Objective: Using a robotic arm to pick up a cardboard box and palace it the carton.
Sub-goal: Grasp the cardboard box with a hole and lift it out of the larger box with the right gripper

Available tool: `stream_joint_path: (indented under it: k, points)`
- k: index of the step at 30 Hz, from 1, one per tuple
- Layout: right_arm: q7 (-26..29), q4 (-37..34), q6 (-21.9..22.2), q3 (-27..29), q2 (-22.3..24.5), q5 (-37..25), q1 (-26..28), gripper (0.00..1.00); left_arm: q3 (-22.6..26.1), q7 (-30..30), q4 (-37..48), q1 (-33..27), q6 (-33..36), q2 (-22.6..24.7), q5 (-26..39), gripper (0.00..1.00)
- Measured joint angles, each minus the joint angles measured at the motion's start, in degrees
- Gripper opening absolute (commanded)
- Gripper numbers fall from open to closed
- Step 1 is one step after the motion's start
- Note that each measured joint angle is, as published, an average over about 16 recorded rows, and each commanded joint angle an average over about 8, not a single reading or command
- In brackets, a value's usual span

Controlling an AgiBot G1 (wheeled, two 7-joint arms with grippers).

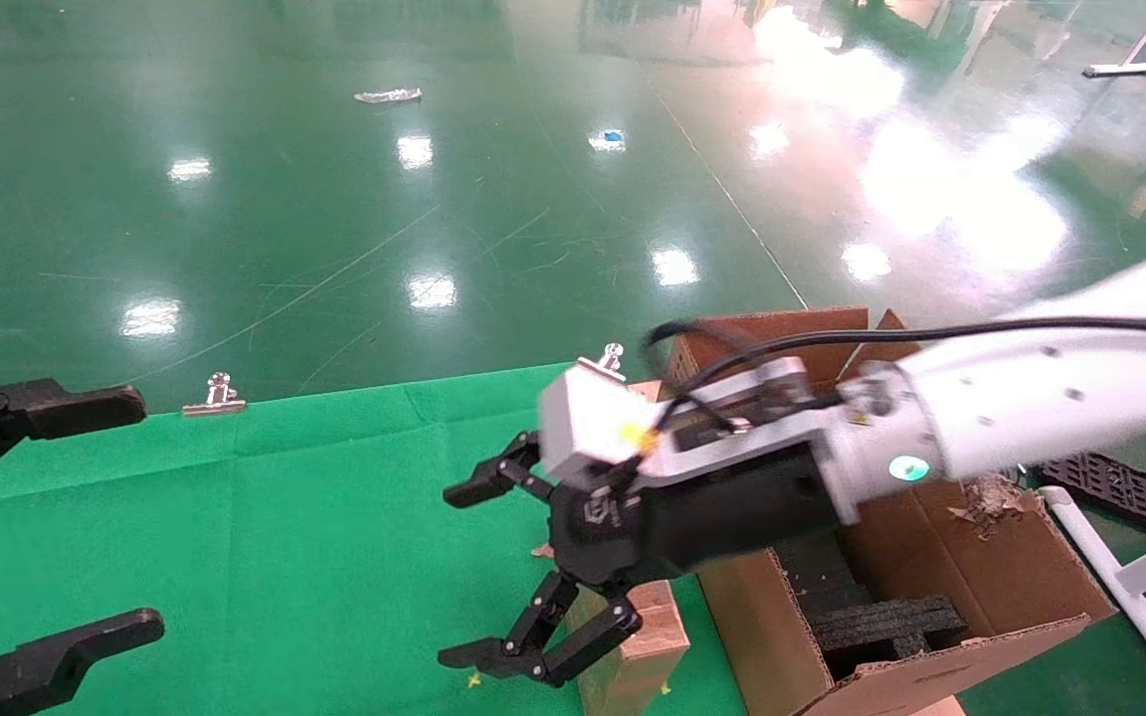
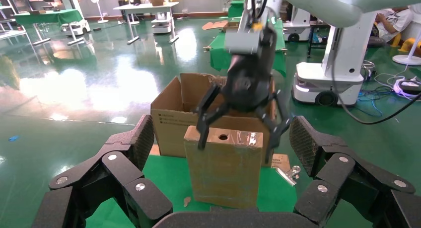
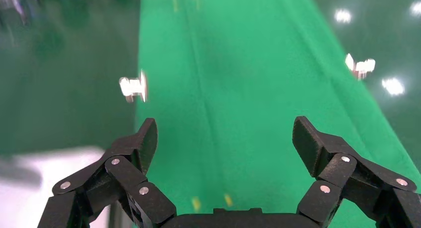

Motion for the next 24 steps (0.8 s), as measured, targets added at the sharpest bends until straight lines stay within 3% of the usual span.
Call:
stream_joint_path:
  k: [6, 11, 17, 24]
  points:
    - [4.9, 0.16, -1.69, -10.47, -4.84, -12.43, 9.53, 1.0, 0.01, 0.01, 0.0, 0.0, 0.0, 0.0, -0.01, 1.0]
    - [8.94, 0.19, -2.35, -19.07, -7.56, -18.66, 17.75, 1.0, 0.02, 0.01, 0.0, -0.01, -0.01, -0.01, -0.02, 1.0]
    - [13.57, 0.2, -2.65, -28.27, -8.7, -20.06, 27.19, 1.0, 0.03, 0.02, 0.0, -0.01, -0.01, -0.01, -0.02, 1.0]
    - [17.95, 0.19, -2.7, -39.56, -9.43, -17.65, 36.66, 1.0, 0.05, 0.02, 0.0, -0.01, -0.02, -0.02, -0.03, 1.0]
